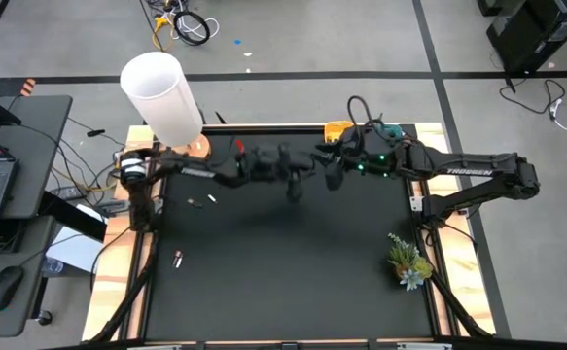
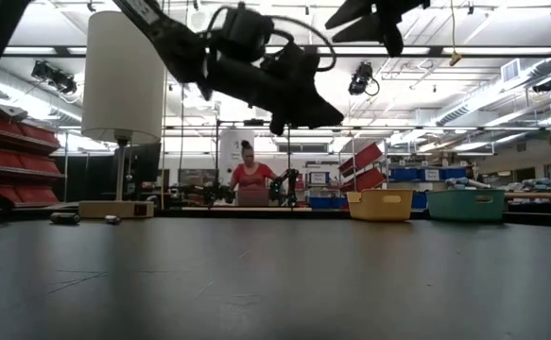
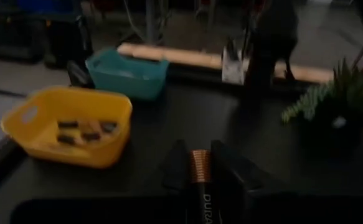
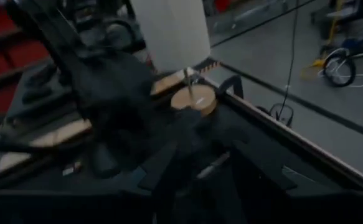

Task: Sort batteries
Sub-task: Put the bottom black battery into the yellow bin, then put the bottom silver battery into the blue bin

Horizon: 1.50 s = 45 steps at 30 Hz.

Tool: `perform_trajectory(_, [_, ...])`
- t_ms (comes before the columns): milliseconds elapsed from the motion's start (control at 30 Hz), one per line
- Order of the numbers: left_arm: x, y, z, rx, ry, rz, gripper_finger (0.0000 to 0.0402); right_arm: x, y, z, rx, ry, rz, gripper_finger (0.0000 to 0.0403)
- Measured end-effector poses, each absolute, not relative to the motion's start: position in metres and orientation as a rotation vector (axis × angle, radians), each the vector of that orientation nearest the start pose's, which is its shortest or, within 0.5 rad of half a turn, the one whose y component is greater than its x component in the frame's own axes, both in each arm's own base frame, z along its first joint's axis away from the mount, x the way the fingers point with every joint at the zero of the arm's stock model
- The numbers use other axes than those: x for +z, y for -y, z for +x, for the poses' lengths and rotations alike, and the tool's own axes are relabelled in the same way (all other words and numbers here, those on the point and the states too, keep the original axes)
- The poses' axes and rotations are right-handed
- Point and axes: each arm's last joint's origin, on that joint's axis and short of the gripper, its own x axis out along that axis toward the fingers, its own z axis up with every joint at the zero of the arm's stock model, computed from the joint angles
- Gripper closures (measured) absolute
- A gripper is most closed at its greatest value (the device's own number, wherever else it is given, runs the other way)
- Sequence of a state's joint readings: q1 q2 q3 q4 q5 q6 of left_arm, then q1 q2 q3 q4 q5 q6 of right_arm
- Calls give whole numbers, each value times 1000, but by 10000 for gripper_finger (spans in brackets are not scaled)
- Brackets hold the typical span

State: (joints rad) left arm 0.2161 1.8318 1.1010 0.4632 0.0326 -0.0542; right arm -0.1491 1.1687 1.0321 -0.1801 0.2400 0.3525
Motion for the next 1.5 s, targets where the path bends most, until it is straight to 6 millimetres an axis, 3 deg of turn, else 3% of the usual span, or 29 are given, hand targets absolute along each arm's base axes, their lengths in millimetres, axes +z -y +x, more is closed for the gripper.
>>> perform_trajectory(133, [212, -124, 397, 155, -245, -88, 345, 346, 43, 257, -488, -187, 342, 249])
perform_trajectory(300, [203, -159, 417, 144, -230, -110, 345, 346, 44, 259, -534, -145, 400, 249])
perform_trajectory(567, [211, -189, 462, 139, -132, -198, 345, 349, 39, 260, -526, -95, 486, 249])
perform_trajectory(800, [201, -206, 498, 164, -81, -283, 333, 358, 25, 263, -478, -12, 500, 249])
perform_trajectory(967, [196, -217, 512, 347, -86, -292, 314, 365, 15, 265, -429, 51, 496, 249])
perform_trajectory(1300, [200, -219, 518, 347, -129, -259, 215, 364, 6, 265, -398, 32, 491, 249])
perform_trajectory(1400, [204, -216, 517, 259, -233, -360, 211, 367, 6, 262, -396, 41, 483, 249])
perform_trajectory(1500, [223, -211, 509, 207, -333, -369, 230, 373, 6, 255, -384, 59, 447, 249])
